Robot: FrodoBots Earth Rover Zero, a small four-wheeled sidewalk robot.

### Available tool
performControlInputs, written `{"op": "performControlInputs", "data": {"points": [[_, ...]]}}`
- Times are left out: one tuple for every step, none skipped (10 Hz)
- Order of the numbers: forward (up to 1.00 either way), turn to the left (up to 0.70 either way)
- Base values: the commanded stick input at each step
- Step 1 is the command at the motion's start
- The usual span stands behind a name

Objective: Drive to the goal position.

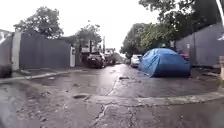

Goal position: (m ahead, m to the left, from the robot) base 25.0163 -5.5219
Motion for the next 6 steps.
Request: {"op": "performControlInputs", "data": {"points": [[1.00,0.00],[1.00,0.00],[1.00,0.00],[1.00,0.00],[1.00,0.00],[1.00,0.00]]}}
